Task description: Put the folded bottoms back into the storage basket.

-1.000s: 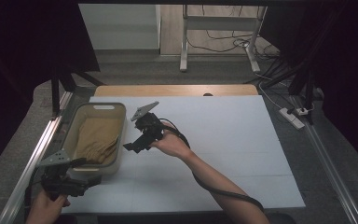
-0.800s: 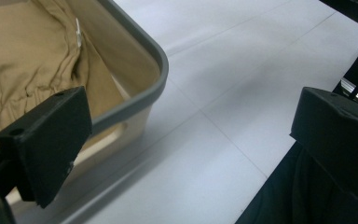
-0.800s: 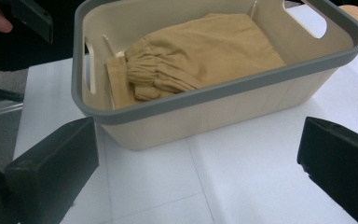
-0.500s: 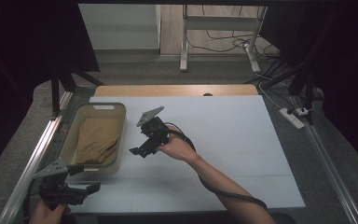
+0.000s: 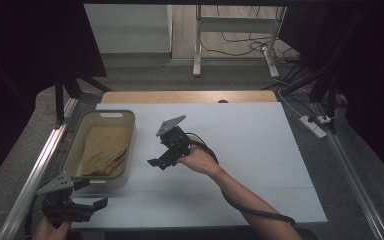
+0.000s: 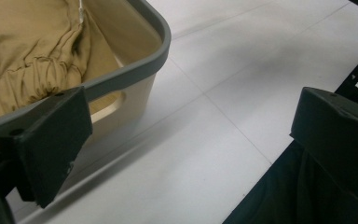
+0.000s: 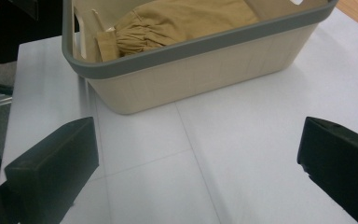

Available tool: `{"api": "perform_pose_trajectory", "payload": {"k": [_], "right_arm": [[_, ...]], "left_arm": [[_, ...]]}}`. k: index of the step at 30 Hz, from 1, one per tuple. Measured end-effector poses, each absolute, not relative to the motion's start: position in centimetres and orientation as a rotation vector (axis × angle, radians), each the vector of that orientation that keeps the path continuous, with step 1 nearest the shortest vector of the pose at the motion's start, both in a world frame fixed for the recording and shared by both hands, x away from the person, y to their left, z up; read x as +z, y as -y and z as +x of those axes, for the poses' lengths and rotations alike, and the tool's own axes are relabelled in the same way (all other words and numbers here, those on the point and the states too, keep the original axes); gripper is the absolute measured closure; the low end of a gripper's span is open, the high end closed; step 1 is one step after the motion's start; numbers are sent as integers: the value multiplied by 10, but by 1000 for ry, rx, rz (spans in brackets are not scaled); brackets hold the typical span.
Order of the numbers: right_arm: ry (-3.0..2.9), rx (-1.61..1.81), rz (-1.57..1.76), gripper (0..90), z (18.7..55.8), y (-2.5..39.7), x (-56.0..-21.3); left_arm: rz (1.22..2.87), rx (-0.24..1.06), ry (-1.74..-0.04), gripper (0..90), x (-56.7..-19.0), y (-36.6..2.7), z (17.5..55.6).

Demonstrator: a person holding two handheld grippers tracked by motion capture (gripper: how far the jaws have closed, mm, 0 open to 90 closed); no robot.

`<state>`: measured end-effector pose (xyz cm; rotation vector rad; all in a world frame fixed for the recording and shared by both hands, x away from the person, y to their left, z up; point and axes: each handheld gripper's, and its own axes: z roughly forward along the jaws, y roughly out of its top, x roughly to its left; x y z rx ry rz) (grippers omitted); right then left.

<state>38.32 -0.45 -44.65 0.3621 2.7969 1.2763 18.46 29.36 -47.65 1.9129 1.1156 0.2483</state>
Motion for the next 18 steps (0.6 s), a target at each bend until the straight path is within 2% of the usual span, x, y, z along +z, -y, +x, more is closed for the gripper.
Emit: {"api": "perform_pose_trajectory", "payload": {"k": [18], "right_arm": [[-2821, 1245, 399, 0, 361, 25, -451]], "left_arm": [[1891, 238, -1100, 2, -476, -296, 182]]}}
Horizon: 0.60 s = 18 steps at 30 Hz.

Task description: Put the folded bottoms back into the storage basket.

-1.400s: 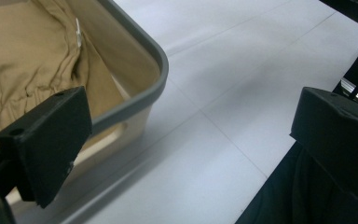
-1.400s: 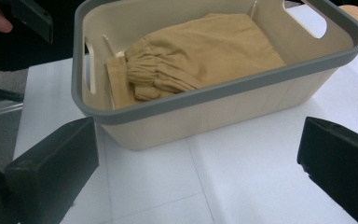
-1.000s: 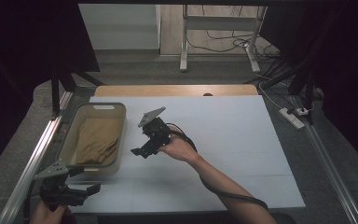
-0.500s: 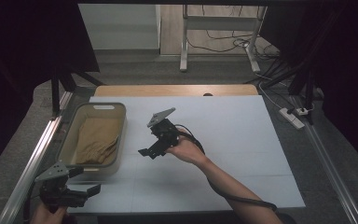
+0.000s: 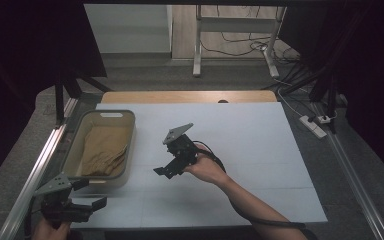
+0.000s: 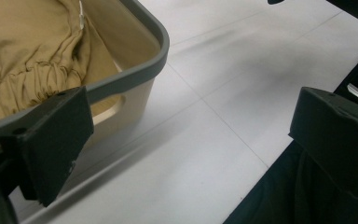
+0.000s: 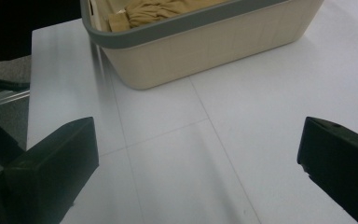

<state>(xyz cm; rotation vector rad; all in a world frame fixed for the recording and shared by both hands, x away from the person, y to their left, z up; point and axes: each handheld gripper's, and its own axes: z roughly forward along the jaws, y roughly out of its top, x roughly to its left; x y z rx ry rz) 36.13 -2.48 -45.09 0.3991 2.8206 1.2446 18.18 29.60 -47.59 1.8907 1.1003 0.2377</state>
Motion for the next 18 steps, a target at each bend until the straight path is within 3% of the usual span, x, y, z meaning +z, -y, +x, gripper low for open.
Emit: {"api": "perform_pose_trajectory", "payload": {"k": [18], "right_arm": [[-2808, 1239, 362, 0, 341, 41, -445]], "left_arm": [[1903, 238, -1105, 15, -476, -295, 181]]}}
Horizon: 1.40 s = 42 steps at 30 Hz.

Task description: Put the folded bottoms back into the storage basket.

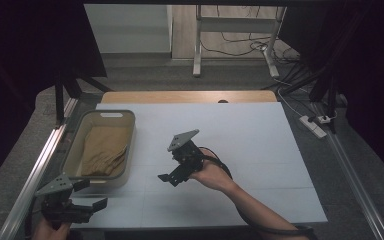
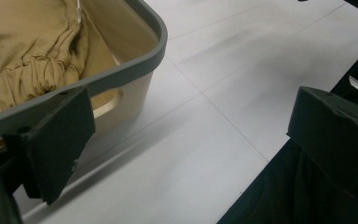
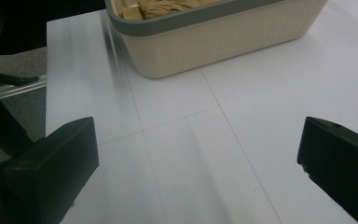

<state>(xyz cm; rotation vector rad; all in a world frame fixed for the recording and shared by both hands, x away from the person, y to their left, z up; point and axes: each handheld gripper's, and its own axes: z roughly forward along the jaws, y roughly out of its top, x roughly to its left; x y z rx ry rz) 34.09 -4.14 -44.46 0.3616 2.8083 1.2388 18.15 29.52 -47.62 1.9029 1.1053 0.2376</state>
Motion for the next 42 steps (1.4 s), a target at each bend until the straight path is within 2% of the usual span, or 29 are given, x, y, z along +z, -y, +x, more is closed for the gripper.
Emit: {"api": "perform_pose_trajectory", "payload": {"k": [19, 42], "right_arm": [[-2747, 1210, 401, 0, 330, 76, -439], [-2726, 1163, 509, 0, 316, 117, -452]], "left_arm": [[1890, 228, -1114, 26, -477, -296, 182], [1889, 230, -1107, 32, -477, -296, 181]]}}
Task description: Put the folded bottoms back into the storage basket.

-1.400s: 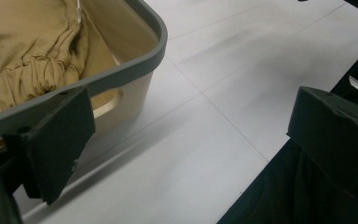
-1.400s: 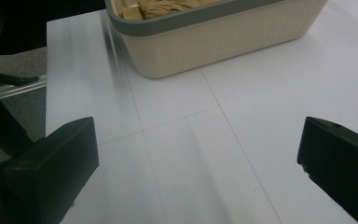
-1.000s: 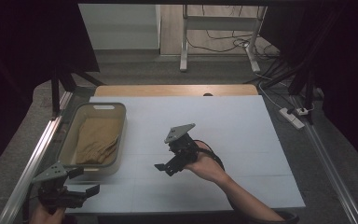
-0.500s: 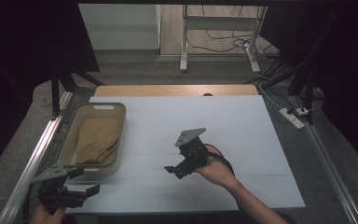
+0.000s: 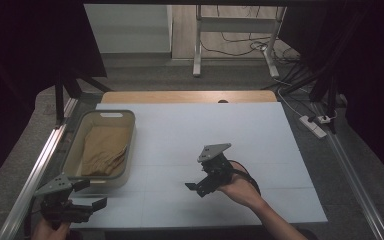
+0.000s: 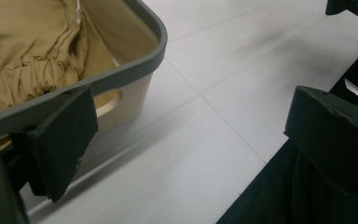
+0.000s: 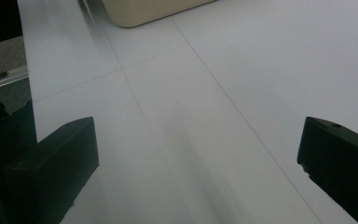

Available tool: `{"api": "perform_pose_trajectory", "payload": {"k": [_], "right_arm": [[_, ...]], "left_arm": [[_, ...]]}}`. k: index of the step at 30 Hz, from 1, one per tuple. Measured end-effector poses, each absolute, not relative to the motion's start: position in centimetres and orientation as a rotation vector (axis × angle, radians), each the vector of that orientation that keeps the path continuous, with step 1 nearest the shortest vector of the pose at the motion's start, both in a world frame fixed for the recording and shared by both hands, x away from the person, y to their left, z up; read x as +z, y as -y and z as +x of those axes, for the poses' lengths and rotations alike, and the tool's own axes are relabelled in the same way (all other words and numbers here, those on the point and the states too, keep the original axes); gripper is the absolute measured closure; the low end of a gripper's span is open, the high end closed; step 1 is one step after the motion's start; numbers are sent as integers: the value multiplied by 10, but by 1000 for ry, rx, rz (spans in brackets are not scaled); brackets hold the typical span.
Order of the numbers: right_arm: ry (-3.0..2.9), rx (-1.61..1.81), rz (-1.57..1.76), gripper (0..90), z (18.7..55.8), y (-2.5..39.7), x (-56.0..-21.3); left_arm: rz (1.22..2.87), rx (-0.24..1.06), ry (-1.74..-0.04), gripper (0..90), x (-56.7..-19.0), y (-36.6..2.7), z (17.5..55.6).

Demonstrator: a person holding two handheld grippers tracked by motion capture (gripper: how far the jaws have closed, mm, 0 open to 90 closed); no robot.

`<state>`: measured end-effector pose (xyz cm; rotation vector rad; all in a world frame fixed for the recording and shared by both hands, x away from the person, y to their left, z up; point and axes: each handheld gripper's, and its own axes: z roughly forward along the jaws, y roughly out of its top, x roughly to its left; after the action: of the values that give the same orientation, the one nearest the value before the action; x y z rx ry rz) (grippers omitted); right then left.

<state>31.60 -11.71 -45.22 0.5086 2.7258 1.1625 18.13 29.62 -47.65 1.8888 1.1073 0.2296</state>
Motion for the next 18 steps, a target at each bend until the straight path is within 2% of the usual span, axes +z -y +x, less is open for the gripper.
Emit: {"api": "perform_pose_trajectory", "payload": {"k": [18], "right_arm": [[-2666, 1182, 589, 0, 296, 151, -445]], "left_arm": [[1887, 228, -1109, 33, -476, -296, 181]]}}
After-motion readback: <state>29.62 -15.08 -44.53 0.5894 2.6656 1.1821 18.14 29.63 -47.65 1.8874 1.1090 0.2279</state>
